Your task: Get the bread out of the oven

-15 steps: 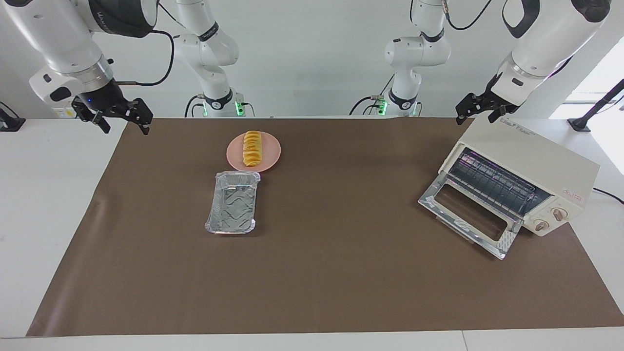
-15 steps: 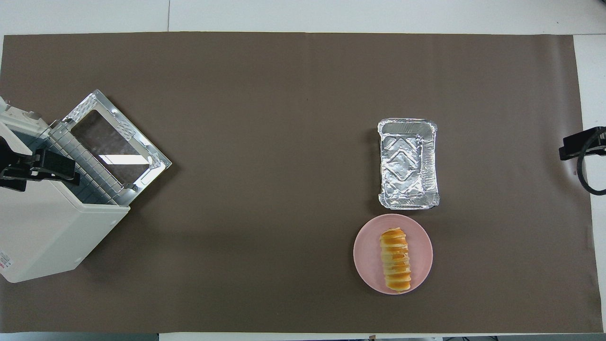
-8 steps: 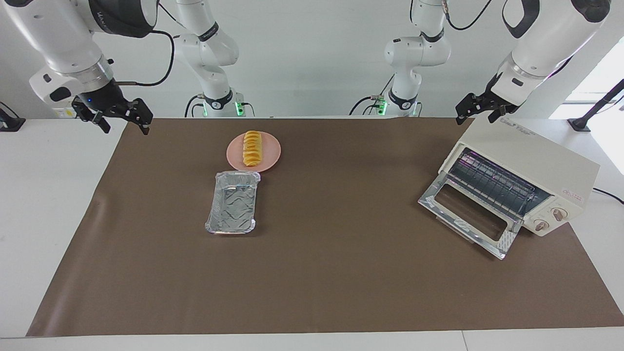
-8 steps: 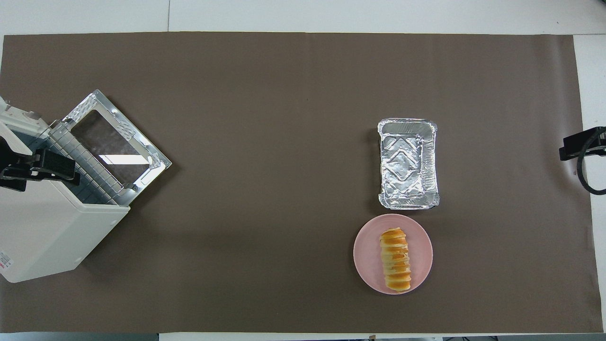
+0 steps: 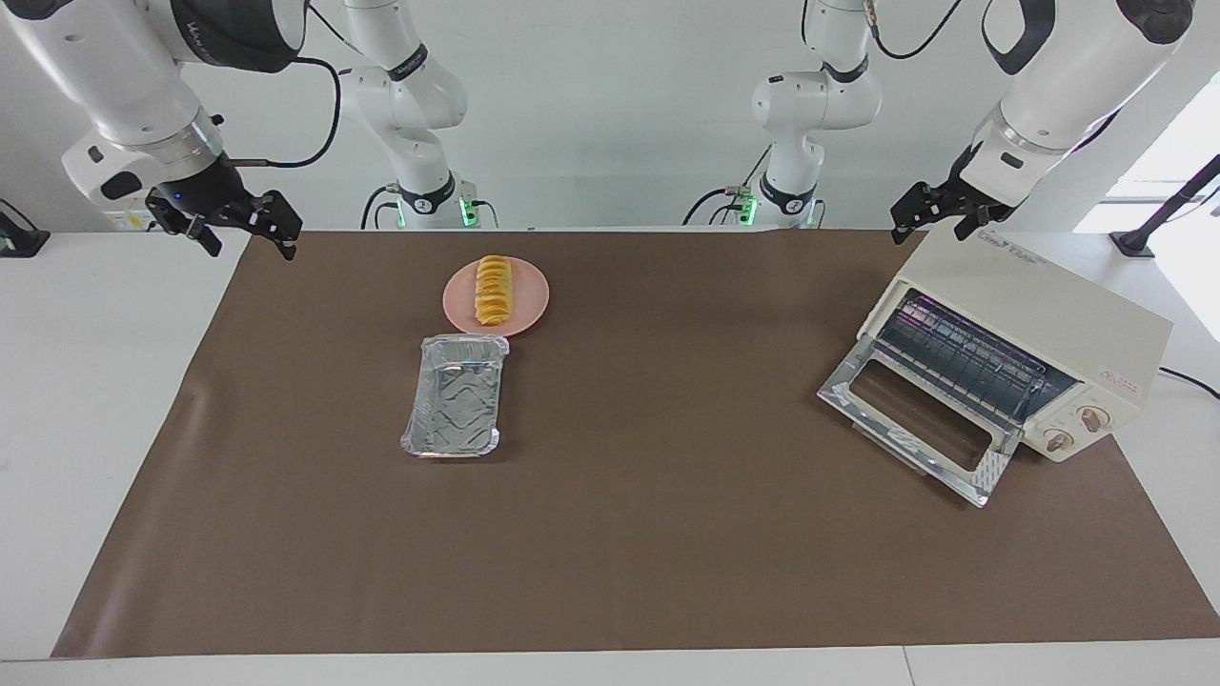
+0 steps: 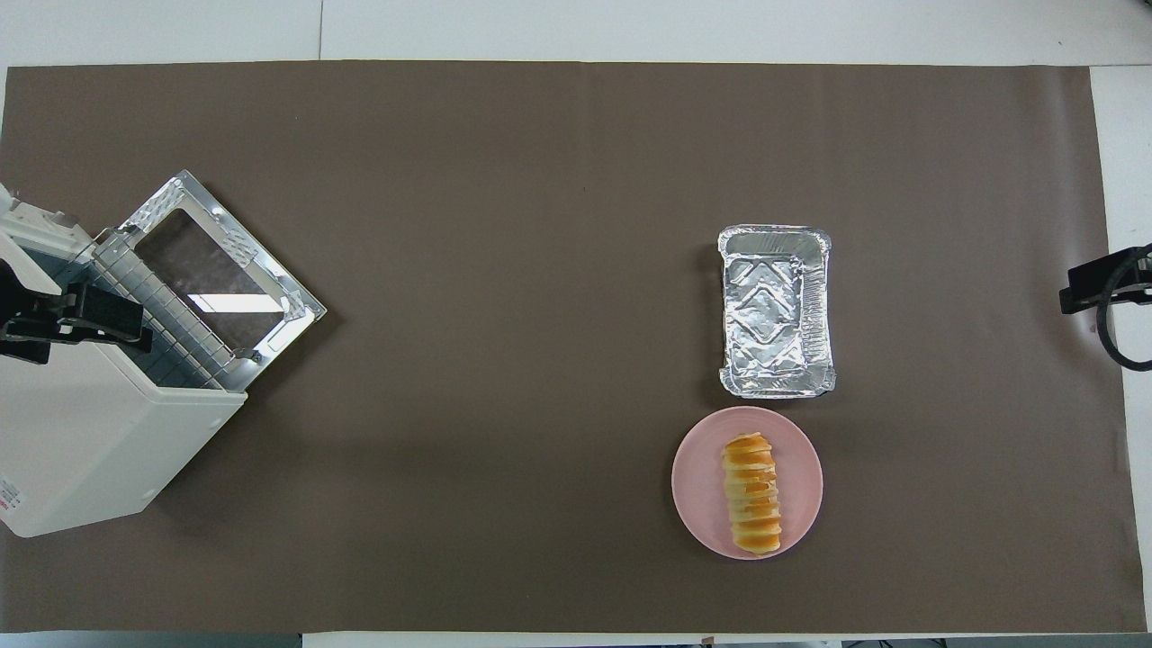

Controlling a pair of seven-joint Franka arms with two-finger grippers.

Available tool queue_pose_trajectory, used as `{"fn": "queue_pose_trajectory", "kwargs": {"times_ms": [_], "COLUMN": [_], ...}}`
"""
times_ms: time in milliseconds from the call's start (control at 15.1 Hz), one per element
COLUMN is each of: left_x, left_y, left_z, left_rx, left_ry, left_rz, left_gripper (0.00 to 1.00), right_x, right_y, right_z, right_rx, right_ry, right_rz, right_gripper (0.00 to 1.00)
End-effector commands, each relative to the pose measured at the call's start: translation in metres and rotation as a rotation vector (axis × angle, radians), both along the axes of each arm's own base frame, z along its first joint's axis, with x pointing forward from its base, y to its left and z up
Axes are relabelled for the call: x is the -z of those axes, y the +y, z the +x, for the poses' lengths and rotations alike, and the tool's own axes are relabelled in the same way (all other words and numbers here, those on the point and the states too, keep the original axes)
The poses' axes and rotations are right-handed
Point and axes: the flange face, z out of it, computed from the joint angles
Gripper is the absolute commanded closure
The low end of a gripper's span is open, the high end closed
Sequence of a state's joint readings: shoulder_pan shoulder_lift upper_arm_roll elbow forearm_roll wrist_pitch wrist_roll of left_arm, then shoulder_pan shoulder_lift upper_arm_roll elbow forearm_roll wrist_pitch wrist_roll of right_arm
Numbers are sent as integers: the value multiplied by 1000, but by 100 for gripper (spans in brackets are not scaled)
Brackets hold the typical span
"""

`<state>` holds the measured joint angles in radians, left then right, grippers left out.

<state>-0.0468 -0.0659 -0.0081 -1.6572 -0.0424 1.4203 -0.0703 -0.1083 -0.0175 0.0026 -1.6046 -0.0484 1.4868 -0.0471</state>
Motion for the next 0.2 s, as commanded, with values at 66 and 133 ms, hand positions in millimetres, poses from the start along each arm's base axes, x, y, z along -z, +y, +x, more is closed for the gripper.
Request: {"fn": "queue_pose_trajectory", "kwargs": {"times_ms": [66,133], "left_x": [-2,-3], "left_y": [2,2], "left_z": [-3,-3], "left_rx": [8,9], "left_ry": [-17,-19], "left_rz": [17,17], "left_gripper": [0,0], "right_x": [-3,-2], "right_y": [-1,0], "right_z": [-3,-3], "right_rx": [22,19], "right_ry": [3,4], "right_rz": [21,20], "right_gripper": [0,0]}}
